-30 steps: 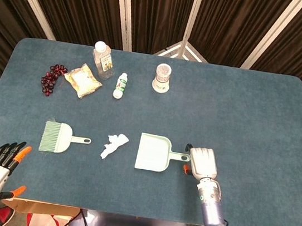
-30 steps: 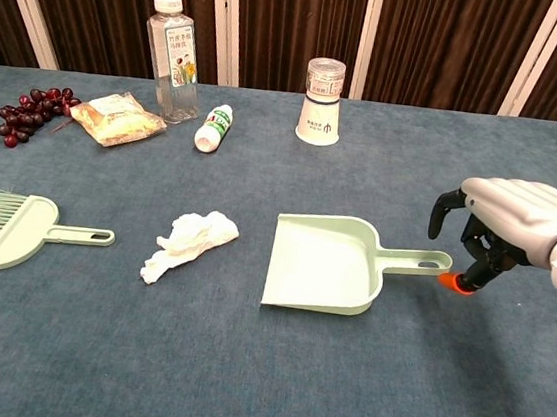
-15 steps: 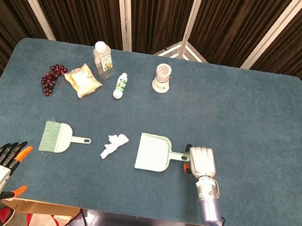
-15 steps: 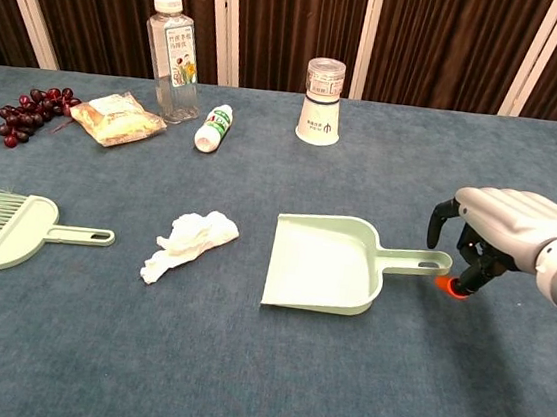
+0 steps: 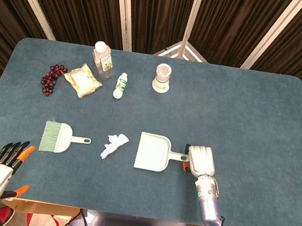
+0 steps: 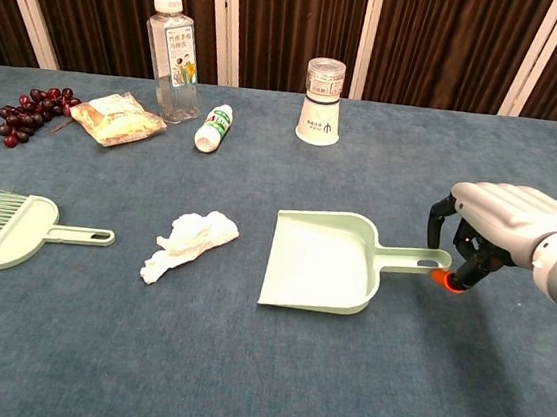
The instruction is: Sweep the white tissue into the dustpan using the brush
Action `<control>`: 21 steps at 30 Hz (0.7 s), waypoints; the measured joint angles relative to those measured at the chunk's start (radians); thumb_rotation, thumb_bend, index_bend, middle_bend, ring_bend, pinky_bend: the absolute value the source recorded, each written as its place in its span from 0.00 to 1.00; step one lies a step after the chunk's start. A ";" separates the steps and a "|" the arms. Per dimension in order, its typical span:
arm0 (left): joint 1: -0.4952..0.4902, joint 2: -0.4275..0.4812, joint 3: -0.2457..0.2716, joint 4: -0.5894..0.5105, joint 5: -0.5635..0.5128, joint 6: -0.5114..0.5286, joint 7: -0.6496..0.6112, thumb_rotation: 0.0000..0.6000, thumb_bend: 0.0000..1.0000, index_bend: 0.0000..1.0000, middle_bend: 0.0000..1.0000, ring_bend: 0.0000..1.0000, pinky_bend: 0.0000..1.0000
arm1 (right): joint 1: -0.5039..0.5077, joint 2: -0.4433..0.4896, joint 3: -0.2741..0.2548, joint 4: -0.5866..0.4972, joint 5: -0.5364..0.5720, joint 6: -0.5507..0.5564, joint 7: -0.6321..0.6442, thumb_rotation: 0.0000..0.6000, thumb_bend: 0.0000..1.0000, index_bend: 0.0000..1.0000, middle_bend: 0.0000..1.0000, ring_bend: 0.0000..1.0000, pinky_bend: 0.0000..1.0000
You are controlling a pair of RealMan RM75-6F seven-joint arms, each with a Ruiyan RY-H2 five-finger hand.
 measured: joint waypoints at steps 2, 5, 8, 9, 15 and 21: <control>-0.003 0.002 -0.001 -0.004 0.000 -0.003 0.001 1.00 0.00 0.00 0.00 0.00 0.04 | 0.004 -0.005 0.001 0.005 0.001 -0.001 -0.002 1.00 0.36 0.57 0.88 0.87 0.86; -0.007 0.006 -0.002 -0.016 -0.003 -0.009 -0.001 1.00 0.00 0.00 0.00 0.00 0.04 | 0.010 -0.010 0.002 0.009 0.001 0.001 -0.007 1.00 0.36 0.57 0.88 0.87 0.86; -0.016 0.016 -0.006 -0.043 -0.013 -0.023 -0.002 1.00 0.00 0.00 0.00 0.00 0.05 | 0.017 -0.009 0.002 0.008 -0.003 0.006 -0.019 1.00 0.36 0.57 0.88 0.88 0.86; -0.021 0.020 -0.009 -0.054 -0.017 -0.031 0.000 1.00 0.01 0.00 0.00 0.02 0.06 | 0.018 -0.007 0.002 0.005 -0.004 0.008 -0.021 1.00 0.36 0.57 0.88 0.88 0.86; -0.078 0.037 -0.060 -0.142 -0.081 -0.106 0.044 1.00 0.06 0.11 0.21 0.27 0.29 | 0.023 0.003 0.000 -0.011 0.005 0.014 -0.036 1.00 0.36 0.57 0.88 0.88 0.86; -0.143 0.024 -0.128 -0.196 -0.188 -0.185 0.164 1.00 0.12 0.21 0.59 0.60 0.64 | 0.029 0.004 -0.003 -0.023 0.014 0.020 -0.047 1.00 0.36 0.57 0.88 0.87 0.86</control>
